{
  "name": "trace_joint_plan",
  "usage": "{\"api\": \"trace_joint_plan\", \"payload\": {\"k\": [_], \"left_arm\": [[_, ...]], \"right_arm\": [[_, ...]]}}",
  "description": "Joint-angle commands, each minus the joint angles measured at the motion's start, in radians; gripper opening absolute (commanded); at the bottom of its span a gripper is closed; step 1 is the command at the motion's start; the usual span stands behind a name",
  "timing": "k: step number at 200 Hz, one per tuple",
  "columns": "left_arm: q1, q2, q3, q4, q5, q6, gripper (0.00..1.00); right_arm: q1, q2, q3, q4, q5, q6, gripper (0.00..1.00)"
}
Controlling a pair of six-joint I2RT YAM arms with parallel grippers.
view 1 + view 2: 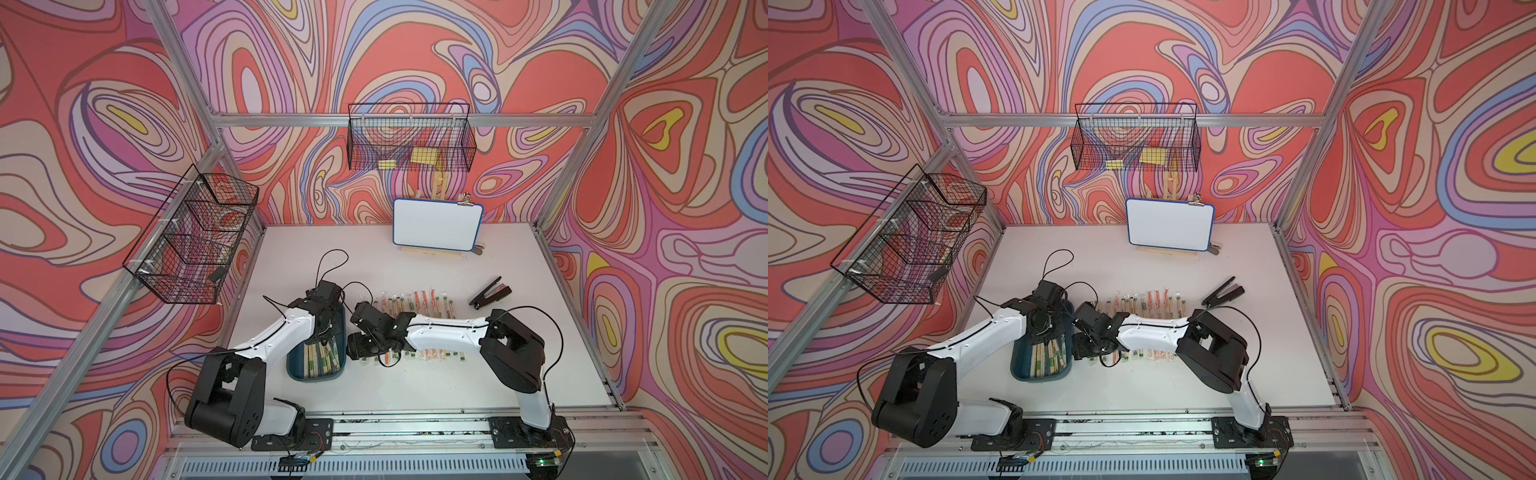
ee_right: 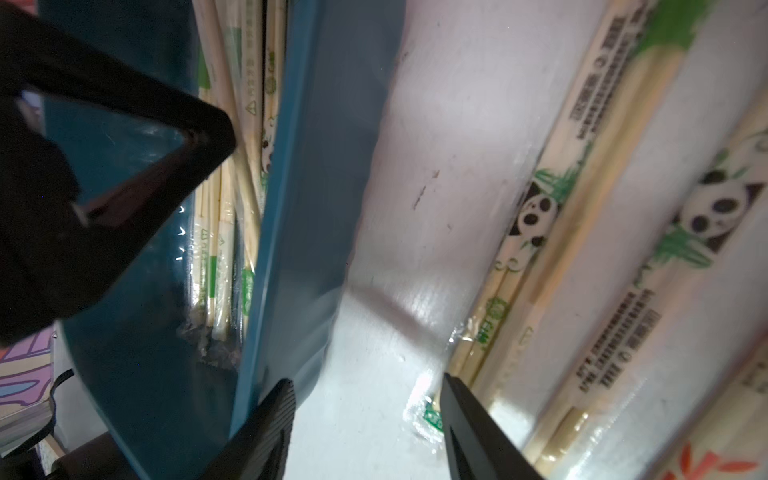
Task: Take the paired disposable chopsticks out of the storage box
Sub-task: Adjust the storage box at the center of the board.
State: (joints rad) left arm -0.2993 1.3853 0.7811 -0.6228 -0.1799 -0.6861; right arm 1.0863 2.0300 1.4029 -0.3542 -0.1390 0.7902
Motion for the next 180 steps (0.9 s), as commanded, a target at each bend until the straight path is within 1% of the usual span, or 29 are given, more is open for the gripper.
{"api": "trace_joint_plan", "payload": {"k": [1,45,144,173,180], "left_arm": [[0.008,-0.012,0.027,-0.038,-0.02,0.016,0.0],[0.007,-0.011,0.023,-0.023,-0.014,0.017,0.0],[0.008,-0.061,0.041,-0.05,-0.035,0.033,0.0],[0.007,-0.038,0.046,-0.057,-0.042,0.029,0.0],[0.007,-0.024,0.046,-0.056,-0.043,0.024,0.12]], "right_arm": [[0.01,0.023,0.022,-0.003,-0.004,-0.006,0.61],[0.011,0.025,0.024,-0.005,-0.002,-0.006,0.61],[0.011,0.022,0.021,-0.01,0.006,-0.012,0.61],[0.011,0.024,0.021,-0.01,0.007,-0.012,0.61],[0.011,0.024,0.021,-0.011,0.006,-0.012,0.61]]}}
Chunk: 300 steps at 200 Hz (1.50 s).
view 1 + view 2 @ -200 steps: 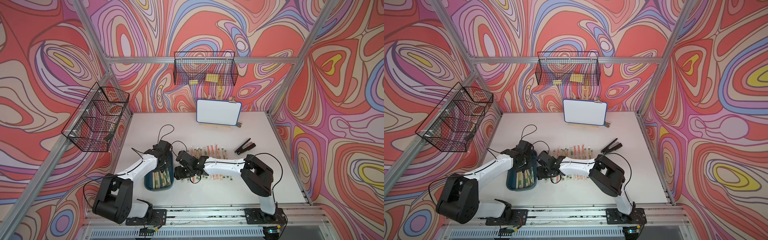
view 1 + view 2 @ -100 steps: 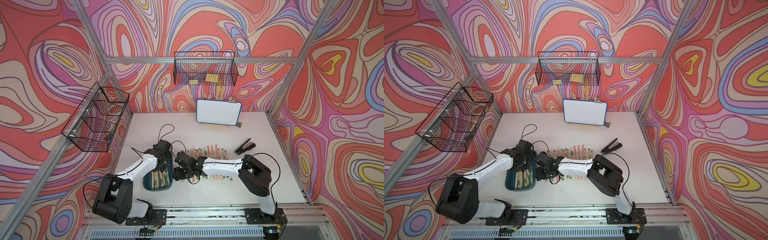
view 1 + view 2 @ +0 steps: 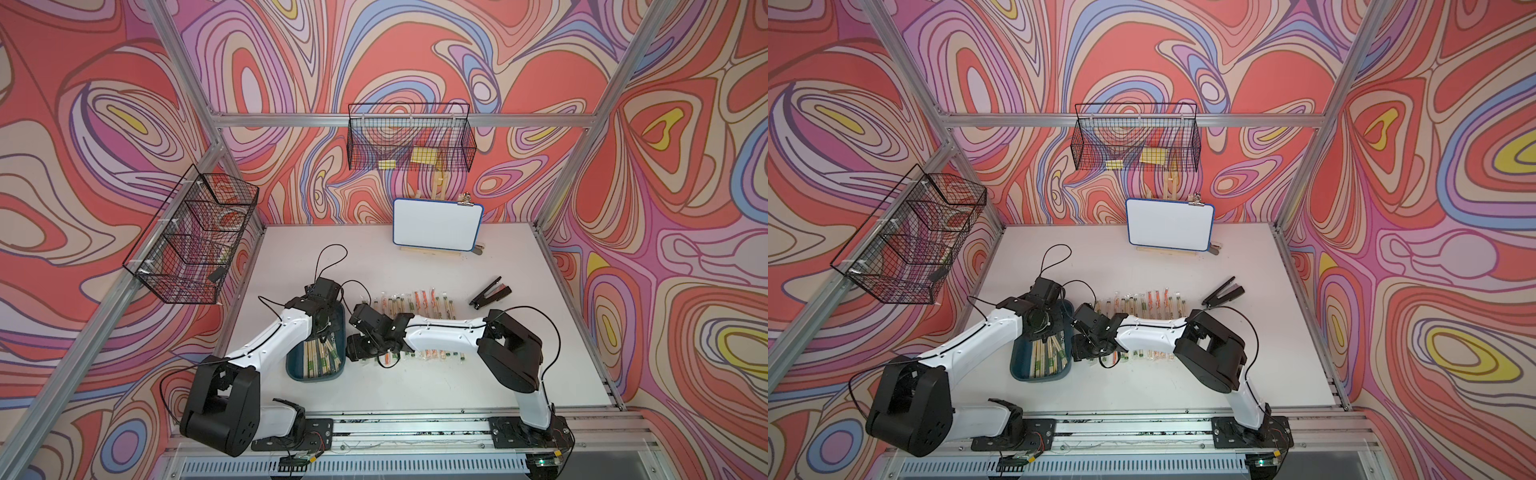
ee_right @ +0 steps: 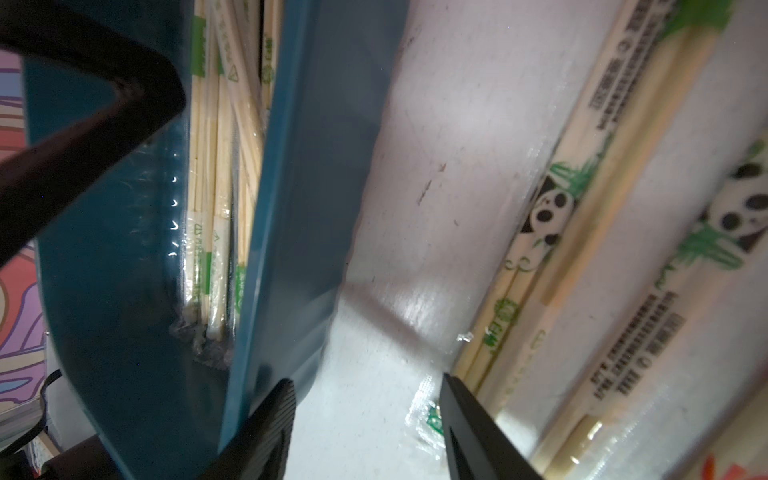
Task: Take the paired disposable chopsticks out of the storage box
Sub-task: Adjust the storage box at the center of the board, then pick up the paired disposable chopsticks from the storage box.
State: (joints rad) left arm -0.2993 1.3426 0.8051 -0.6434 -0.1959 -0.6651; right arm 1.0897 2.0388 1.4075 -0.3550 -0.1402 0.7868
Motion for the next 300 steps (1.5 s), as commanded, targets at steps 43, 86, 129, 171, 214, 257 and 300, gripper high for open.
{"api": "trace_joint_plan", "payload": {"k": [43,86,129,171,214,257,300], "left_arm": [[0.007,0.081,0.019,-0.006,-0.023,-0.013,0.31],[0.014,0.136,0.022,0.023,-0.026,-0.02,0.31],[0.02,0.184,0.026,0.052,-0.019,-0.022,0.29],[0.02,0.226,0.04,0.074,-0.011,-0.022,0.23],[0.02,0.226,0.043,0.072,-0.005,-0.021,0.07],[0.02,0.167,0.055,0.036,-0.015,-0.026,0.05],[0.021,0.102,0.09,-0.02,-0.031,-0.022,0.03]], "right_arm": [[0.007,0.014,0.016,-0.011,0.009,-0.011,0.61],[0.007,0.016,0.016,-0.012,0.01,-0.011,0.61],[0.006,0.019,0.016,-0.011,0.009,-0.012,0.61],[0.007,0.02,0.018,-0.012,0.01,-0.014,0.61],[0.007,0.02,0.015,-0.016,0.011,-0.017,0.61],[0.007,0.023,0.016,-0.01,0.006,-0.016,0.61],[0.007,0.028,0.024,-0.009,0.003,-0.016,0.61]]}}
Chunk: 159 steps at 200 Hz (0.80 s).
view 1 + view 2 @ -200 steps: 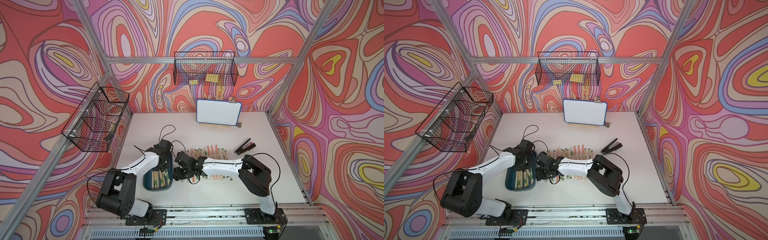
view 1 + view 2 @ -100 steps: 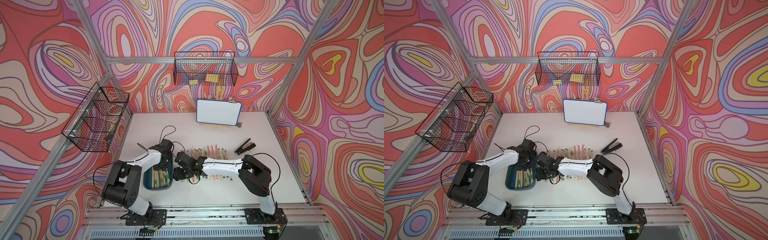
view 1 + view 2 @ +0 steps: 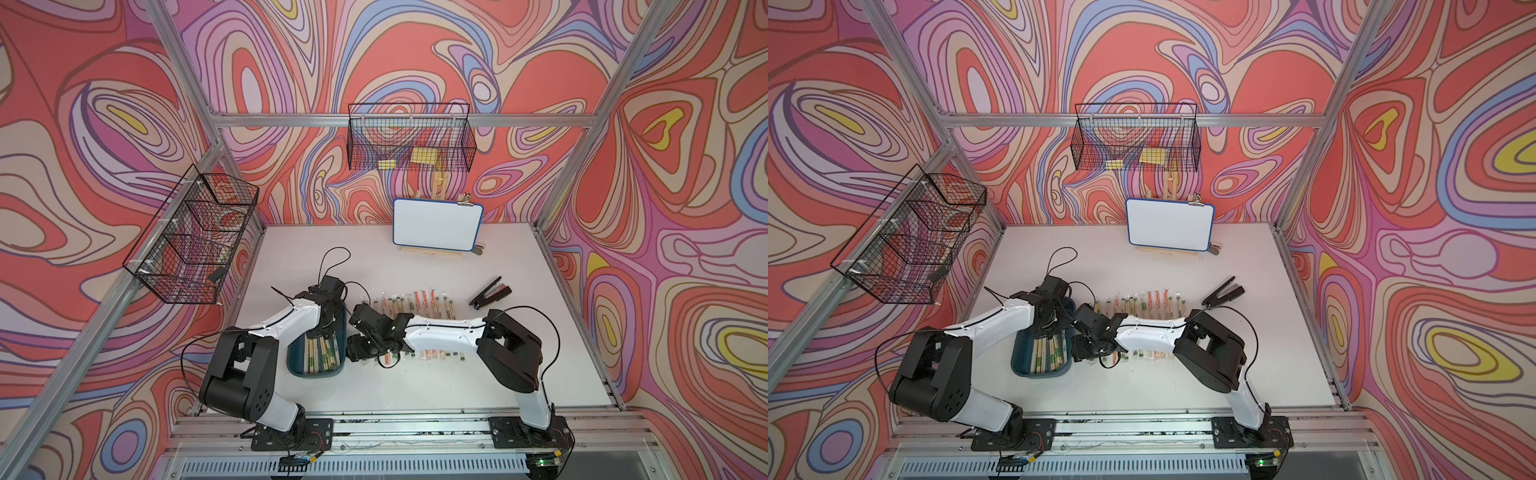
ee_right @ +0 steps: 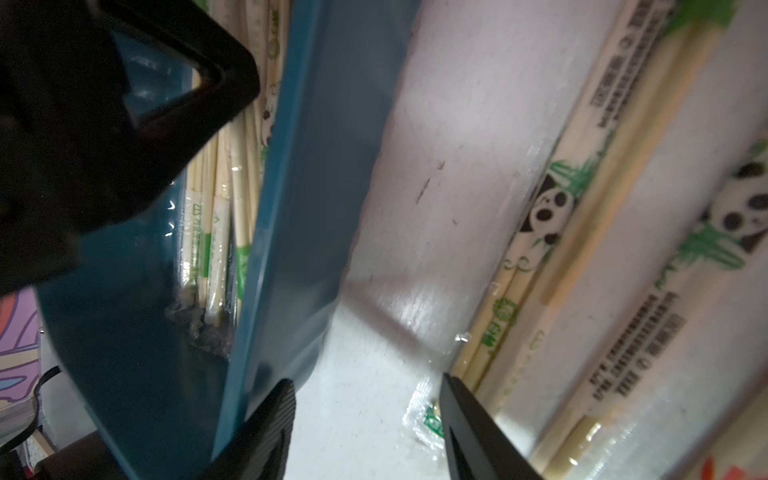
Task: Take the paired disposable chopsticks out of the storage box
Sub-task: Pick up the paired disposable chopsticks from the storage box.
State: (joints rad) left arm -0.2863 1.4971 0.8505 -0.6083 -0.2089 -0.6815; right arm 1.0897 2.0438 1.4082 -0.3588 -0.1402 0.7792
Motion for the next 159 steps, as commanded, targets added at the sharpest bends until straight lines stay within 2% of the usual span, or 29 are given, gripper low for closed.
{"api": "trace_joint_plan", "payload": {"k": [1,62,115,159], "left_arm": [[0.008,-0.054,0.046,-0.057,-0.018,-0.006,0.03],[0.007,-0.168,0.142,-0.158,0.001,0.052,0.01],[0.0,-0.219,0.207,-0.164,0.128,0.123,0.0],[-0.1,-0.151,0.236,-0.123,0.126,0.107,0.0]], "right_arm": [[0.007,0.024,0.023,-0.005,0.003,-0.008,0.61],[0.007,0.025,0.034,-0.007,0.005,-0.009,0.61],[-0.014,-0.05,-0.018,-0.041,0.074,-0.021,0.61],[-0.101,-0.176,-0.14,-0.052,0.107,-0.021,0.61]]}}
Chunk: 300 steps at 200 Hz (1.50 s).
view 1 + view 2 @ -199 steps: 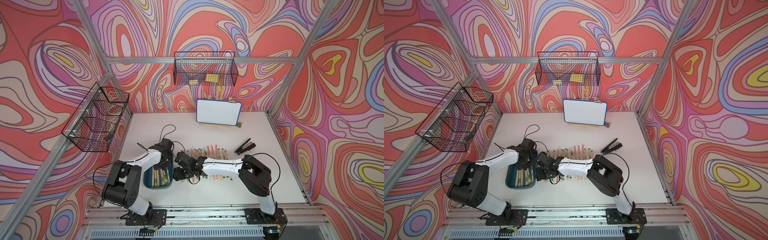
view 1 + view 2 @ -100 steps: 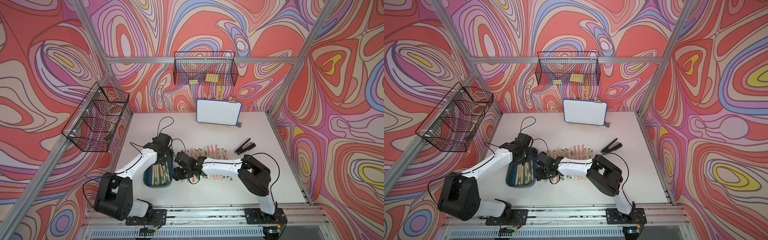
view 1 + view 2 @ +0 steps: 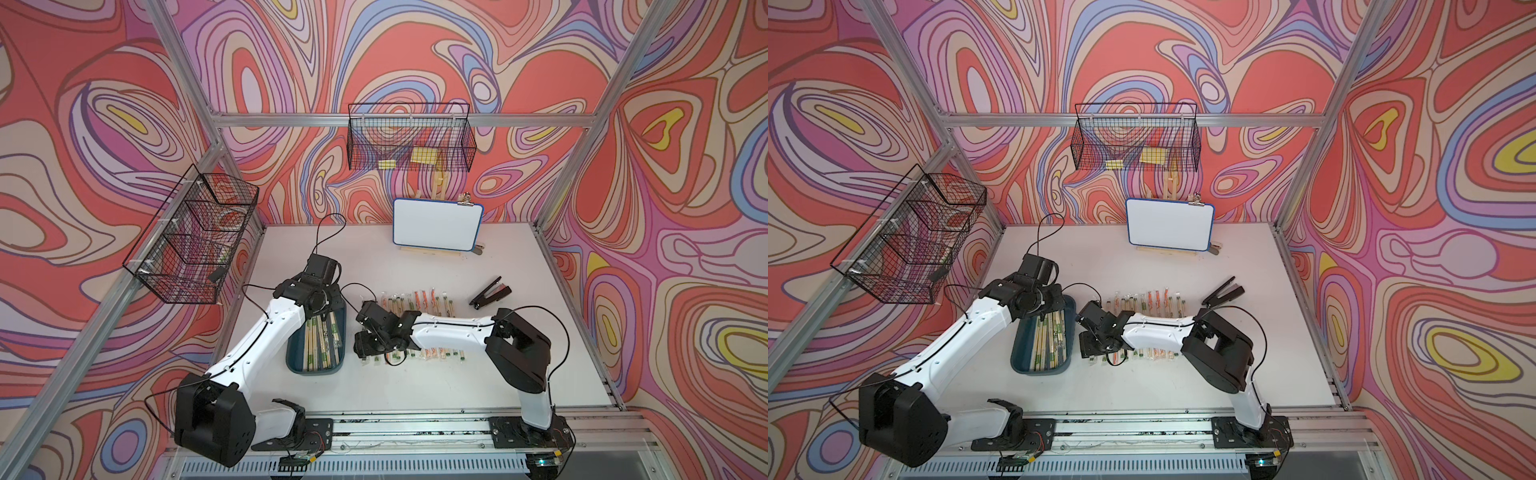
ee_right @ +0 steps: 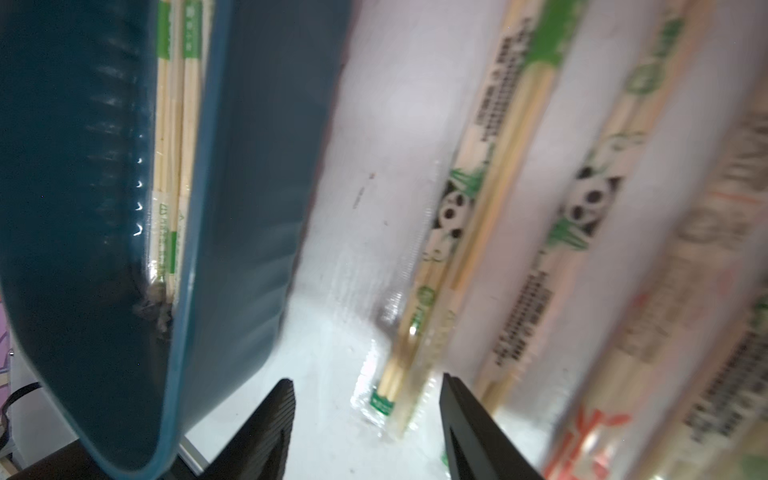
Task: Take the paired disposable chopsticks out of the storage box
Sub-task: Pick up the paired disposable chopsticks from the storage box, then place the paired disposable chopsticks at the center of the board.
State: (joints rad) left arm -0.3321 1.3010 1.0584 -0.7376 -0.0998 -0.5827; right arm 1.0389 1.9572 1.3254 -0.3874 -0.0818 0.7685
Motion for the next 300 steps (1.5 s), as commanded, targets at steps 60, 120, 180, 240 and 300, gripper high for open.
{"api": "trace_joint_plan", "payload": {"k": [60,120,180,240,300], "left_arm": [[-0.164,0.205,0.045,0.112,0.024,-0.021,0.0],[-0.205,0.325,0.066,0.19,0.045,-0.035,0.0],[-0.244,0.431,0.075,0.236,0.055,-0.046,0.0],[-0.247,0.476,0.05,0.262,0.04,-0.059,0.0],[-0.247,0.485,0.019,0.269,0.022,-0.065,0.0]], "right_arm": [[-0.162,-0.259,-0.217,-0.04,0.082,-0.016,0.62],[-0.185,-0.31,-0.309,-0.032,0.083,0.002,0.62],[-0.185,-0.345,-0.352,-0.038,0.099,0.013,0.62],[-0.186,-0.366,-0.367,-0.044,0.107,0.019,0.62],[-0.189,-0.375,-0.372,-0.047,0.112,0.019,0.62]]}}
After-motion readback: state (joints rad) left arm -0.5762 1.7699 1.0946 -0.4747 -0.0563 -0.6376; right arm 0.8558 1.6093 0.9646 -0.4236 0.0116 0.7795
